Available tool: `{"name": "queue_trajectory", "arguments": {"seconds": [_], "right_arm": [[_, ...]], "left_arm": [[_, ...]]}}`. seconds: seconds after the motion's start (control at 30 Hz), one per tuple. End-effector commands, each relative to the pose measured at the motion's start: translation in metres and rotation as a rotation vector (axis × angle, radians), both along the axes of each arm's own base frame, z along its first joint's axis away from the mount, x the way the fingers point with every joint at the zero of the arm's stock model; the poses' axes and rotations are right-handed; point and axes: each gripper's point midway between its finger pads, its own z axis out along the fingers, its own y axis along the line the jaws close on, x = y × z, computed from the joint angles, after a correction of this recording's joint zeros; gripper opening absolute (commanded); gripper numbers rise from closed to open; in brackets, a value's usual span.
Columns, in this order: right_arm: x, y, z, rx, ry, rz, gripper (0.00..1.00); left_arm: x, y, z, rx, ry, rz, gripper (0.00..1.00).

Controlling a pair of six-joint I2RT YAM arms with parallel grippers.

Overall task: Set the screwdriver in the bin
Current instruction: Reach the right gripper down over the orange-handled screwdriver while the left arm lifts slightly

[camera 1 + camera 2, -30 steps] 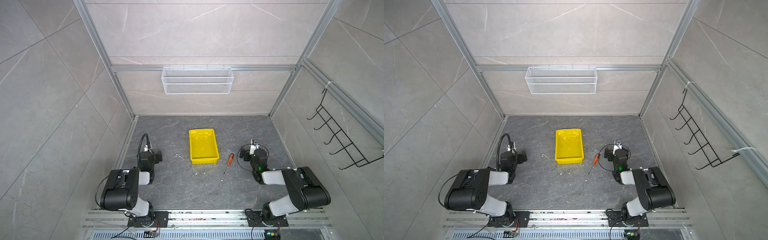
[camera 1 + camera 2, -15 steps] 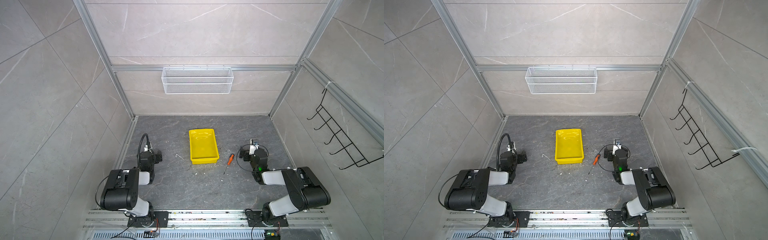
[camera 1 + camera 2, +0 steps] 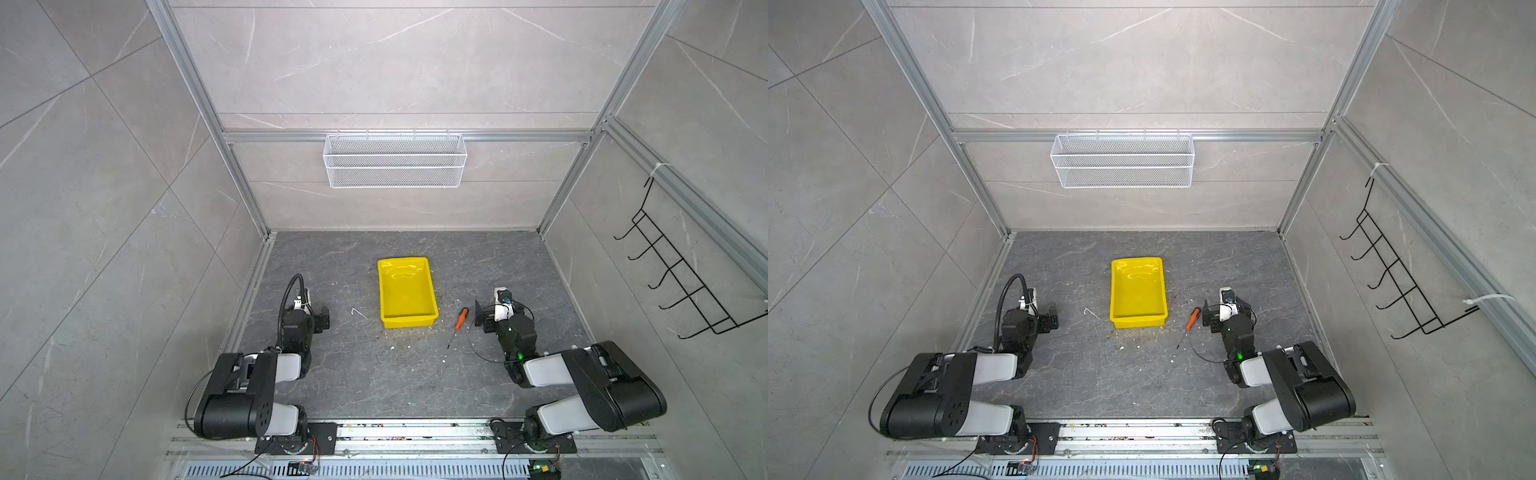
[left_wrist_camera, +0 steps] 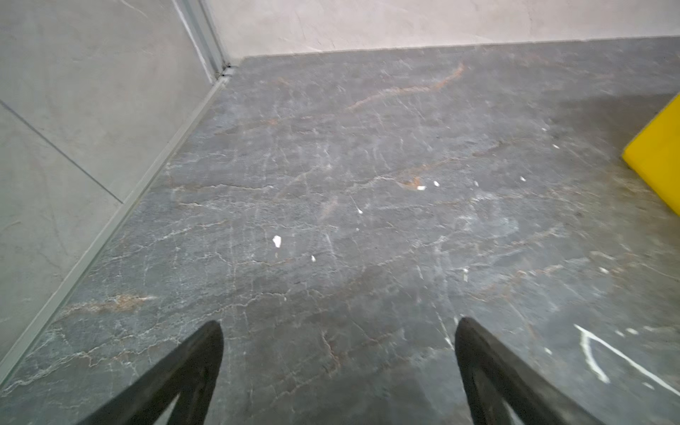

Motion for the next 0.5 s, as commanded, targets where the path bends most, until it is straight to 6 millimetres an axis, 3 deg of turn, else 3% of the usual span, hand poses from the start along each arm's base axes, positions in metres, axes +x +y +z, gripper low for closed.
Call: {"name": "queue_trajectory", "arguments": {"seconds": [0.0, 0.1, 0.17, 0.27, 0.37, 0.47], "right_arm": [[-0.005, -0.021, 0.024, -0.003, -0.056, -0.141, 0.99], [-0.011, -0.029, 0.037, -0.019, -0.043, -0.183, 0.99], [-0.021, -0.032, 0.056, 0.024, -0.082, -0.193, 0.99], [-0.039, -0.035, 0.080, 0.125, -0.030, -0.201, 0.99], [-0.075, -0.076, 0.083, 0.310, 0.115, -0.490, 0.99], [-0.104, -0.102, 0.080, 0.288, 0.207, -0.676, 1.00]], "left_arm": [[0.012, -0.012, 0.036, -0.052, 0.044, -0.043, 1.00], [0.015, -0.012, 0.053, -0.111, 0.060, -0.018, 1.00], [0.012, -0.010, 0.063, -0.132, 0.072, 0.010, 1.00], [0.001, 0.008, 0.077, -0.228, 0.083, 0.174, 1.00], [-0.018, 0.021, 0.075, -0.280, 0.161, 0.298, 1.00], [-0.025, 0.025, 0.080, -0.284, 0.146, 0.326, 1.00]]}}
